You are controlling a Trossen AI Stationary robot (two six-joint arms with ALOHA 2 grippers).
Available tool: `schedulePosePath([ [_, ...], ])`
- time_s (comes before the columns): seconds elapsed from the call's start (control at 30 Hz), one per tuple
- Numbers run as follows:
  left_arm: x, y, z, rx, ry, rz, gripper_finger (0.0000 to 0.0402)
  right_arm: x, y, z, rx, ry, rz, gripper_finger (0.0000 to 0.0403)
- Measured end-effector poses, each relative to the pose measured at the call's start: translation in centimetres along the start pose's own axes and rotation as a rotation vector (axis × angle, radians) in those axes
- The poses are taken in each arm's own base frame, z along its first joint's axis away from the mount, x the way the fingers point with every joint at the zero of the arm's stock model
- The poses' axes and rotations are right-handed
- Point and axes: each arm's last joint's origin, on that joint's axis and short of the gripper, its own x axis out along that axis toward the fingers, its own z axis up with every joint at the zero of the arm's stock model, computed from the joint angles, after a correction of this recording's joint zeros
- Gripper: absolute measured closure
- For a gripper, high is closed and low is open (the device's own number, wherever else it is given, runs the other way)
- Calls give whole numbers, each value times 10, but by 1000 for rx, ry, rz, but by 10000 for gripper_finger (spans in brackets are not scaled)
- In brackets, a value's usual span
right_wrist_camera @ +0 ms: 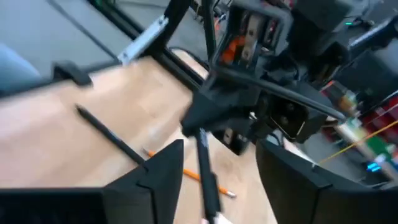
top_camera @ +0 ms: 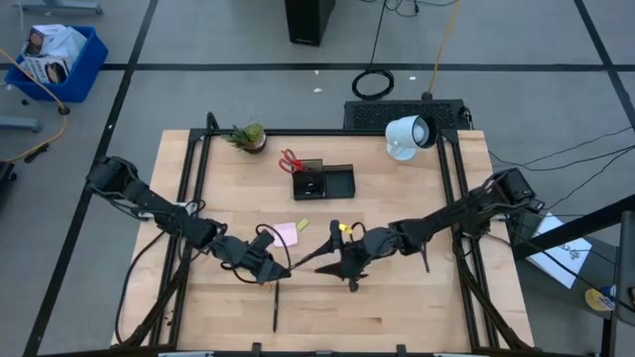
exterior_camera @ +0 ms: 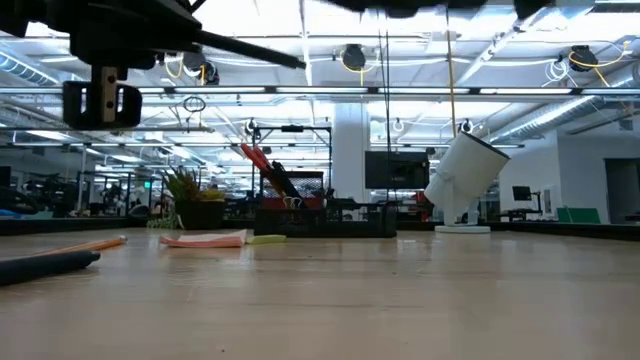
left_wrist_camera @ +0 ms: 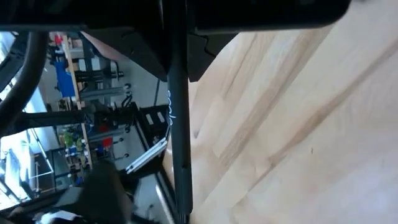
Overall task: Pick and place office supplies into organizer
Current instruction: Put the right pen into the mesh organizer
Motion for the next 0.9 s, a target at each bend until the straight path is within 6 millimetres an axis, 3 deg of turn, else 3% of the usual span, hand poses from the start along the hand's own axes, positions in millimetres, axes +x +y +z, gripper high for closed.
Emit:
schedulePosePath([
  [0.13, -1, -3, -3, 87, -61, -4, 385, -10, 2, 8, 180, -64, 117, 196],
  [0.3, -2, -6, -5, 194, -115, -3, 380, -23, 9, -7, 356, -111, 216, 199],
  [0.47, -2, -10, -5, 282, -149, -18, 374, -53, 7, -21, 452, -306, 145, 201],
  [0.67, -3, -13, -2, 391, -211, -19, 384, -88, 14, -58, 658, -509, -24, 198],
  [0.8, -3, -16, 4, 461, -257, -42, 373, -86, 14, -71, 832, -499, -115, 201],
  [0.9, -3, -17, 10, 488, -290, -49, 370, -71, 11, -79, 888, -470, -129, 198],
])
